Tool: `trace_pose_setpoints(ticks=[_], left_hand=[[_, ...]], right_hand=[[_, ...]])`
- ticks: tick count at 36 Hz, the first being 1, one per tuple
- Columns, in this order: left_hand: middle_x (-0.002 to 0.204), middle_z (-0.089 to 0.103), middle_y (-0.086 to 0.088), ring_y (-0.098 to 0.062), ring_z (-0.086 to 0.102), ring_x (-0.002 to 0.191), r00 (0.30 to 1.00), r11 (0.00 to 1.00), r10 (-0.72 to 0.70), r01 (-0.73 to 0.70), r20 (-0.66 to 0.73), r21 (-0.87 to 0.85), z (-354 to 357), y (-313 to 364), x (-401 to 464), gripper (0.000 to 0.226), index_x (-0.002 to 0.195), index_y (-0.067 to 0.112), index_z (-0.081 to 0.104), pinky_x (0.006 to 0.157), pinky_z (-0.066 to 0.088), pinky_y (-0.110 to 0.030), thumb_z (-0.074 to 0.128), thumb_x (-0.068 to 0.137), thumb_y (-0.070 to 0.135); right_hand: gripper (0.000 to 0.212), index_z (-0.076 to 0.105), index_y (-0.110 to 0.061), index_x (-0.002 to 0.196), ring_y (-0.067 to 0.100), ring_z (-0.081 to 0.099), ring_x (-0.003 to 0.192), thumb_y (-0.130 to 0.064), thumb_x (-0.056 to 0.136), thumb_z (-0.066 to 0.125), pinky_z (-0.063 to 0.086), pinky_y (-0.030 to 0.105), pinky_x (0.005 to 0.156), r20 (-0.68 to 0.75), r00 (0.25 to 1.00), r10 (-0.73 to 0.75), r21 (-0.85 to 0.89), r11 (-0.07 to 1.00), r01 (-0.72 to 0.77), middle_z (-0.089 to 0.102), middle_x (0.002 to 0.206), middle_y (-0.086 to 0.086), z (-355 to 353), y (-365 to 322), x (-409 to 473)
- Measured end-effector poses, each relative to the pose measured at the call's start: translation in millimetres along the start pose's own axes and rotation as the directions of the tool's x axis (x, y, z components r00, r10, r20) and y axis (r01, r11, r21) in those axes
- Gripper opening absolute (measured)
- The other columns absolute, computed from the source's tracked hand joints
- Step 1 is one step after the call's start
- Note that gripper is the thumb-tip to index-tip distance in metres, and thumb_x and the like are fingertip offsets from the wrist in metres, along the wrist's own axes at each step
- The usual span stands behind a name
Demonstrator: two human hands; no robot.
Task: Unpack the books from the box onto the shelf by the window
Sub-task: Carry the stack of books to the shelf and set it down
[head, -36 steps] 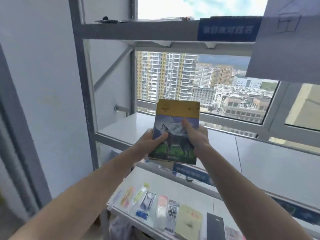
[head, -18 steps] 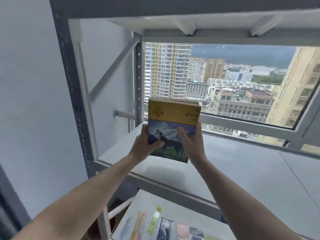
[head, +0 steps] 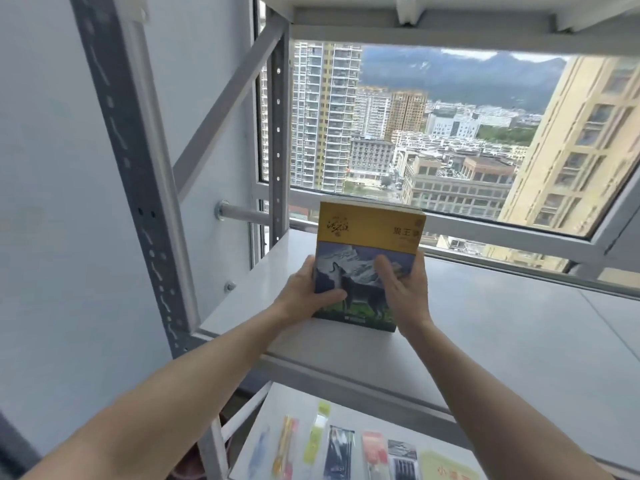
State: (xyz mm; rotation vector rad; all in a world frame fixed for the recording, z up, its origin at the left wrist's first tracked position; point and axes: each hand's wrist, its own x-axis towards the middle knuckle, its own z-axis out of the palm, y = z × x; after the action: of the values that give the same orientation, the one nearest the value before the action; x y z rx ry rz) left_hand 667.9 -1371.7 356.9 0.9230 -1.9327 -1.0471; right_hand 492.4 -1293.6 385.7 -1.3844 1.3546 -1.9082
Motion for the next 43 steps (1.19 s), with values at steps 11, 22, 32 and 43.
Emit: trace_pose_setpoints(ticks=[11,22,32,43], left_hand=[[0.108,0.07,-0.009,-0.024,0.069,0.094,0.835,0.834,-0.549,0.545,0.027,0.086,-54,23,45,0.069,0.118,0.008,0.06,0.076,0.06,-0.039,0.082,0.07,0.052],[0.099,0.064,-0.01,-0.026,0.065,0.088,0.778,0.729,-0.619,0.62,-0.107,0.291,-74,3,54,0.08,0.118,0.004,0.055,0.051,0.05,-0.03,0.087,0.063,0.053],[0.08,0.062,-0.004,-0.021,0.064,0.076,0.782,0.62,-0.6,0.587,-0.168,0.52,-89,2,64,0.073,0.093,0.01,0.054,0.073,0.057,-0.034,0.086,0.053,0.062],[0.088,0.057,0.002,-0.023,0.057,0.093,0.888,0.453,-0.434,0.36,-0.15,0.816,-77,34,78,0.059,0.101,0.016,0.052,0.073,0.04,-0.033,0.078,0.069,0.059]], right_hand=[[0.056,0.055,-0.005,0.098,0.032,0.066,0.093,-0.052,0.077,0.077,0.056,0.043,0.089,-0.127,0.73,0.672,-0.147,0.715,-0.684,0.065,0.102,0.014,58,24,75],[0.038,0.045,-0.01,0.065,0.018,0.049,0.054,-0.031,0.088,0.067,0.043,0.029,0.061,-0.13,0.721,0.681,-0.523,0.571,-0.633,0.051,0.061,0.006,99,43,87],[0.041,0.059,-0.015,0.089,0.03,0.06,0.102,-0.054,0.077,0.064,0.051,0.036,0.091,-0.143,0.74,0.657,-0.714,0.45,-0.537,0.063,0.1,0.008,103,44,81],[0.05,0.056,-0.011,0.103,0.033,0.059,0.109,-0.06,0.092,0.049,0.049,0.043,0.095,-0.16,0.783,0.601,-0.667,0.519,-0.535,0.062,0.116,0.012,74,40,75]])
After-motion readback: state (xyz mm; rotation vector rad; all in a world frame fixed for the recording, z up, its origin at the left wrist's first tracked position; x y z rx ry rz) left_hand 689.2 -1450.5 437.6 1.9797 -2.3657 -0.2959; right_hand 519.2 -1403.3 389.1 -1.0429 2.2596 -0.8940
